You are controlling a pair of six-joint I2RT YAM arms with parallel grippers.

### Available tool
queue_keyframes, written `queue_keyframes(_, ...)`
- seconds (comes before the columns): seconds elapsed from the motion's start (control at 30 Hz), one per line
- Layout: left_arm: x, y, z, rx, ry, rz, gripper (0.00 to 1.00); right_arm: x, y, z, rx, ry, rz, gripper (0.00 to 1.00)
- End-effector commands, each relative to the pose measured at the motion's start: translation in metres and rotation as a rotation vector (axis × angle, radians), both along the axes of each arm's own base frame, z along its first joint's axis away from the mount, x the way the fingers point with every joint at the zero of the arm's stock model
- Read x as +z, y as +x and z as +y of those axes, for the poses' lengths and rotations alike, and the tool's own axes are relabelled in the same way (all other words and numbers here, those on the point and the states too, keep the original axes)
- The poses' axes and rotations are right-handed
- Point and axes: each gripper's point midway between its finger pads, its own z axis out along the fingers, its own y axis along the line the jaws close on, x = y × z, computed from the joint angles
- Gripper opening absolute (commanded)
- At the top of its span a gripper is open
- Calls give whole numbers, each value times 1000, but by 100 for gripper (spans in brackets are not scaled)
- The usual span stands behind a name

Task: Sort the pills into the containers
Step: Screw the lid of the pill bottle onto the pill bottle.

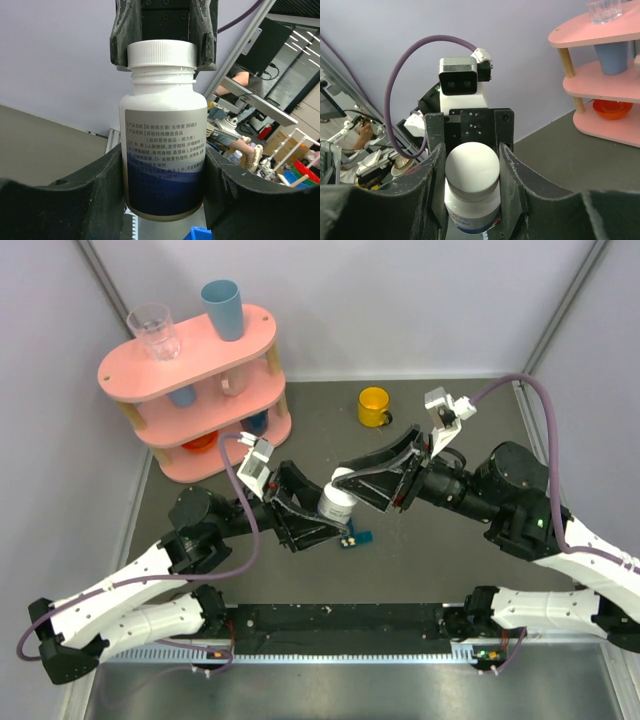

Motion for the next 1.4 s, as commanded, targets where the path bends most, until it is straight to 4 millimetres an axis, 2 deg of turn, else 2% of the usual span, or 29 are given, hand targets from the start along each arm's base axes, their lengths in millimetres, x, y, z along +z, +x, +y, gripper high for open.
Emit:
queue_keyframes(0.0,56,-1,17,29,-198,-46,0,-49,-34,17,210,-177,28,0)
queue_keyframes(0.17,56,-2,21,48,-178,-71,0,-48,-38,13,223,-173,20,0)
queue_keyframes(0.3,54,7,24,130,-125,-118,0,-51,-41,12,236,-186,21,0)
queue_keyframes(0.33,59,6,28,145,-131,-131,0,-50,-43,11,244,-186,20,0)
queue_keyframes(0.57,63,16,37,238,-111,-166,0,-56,-48,13,280,-203,25,0)
queue_keyframes(0.7,66,22,41,281,-138,-164,0,-59,-39,16,234,-211,46,0)
queue_keyframes(0.9,62,29,37,298,-164,-146,0,-64,-15,21,114,-216,94,0)
queue_keyframes(1.0,62,30,33,289,-177,-145,0,-64,-10,25,92,-211,111,0)
queue_keyframes(1.37,60,47,27,372,-100,-215,0,-66,-5,33,80,-219,135,0)
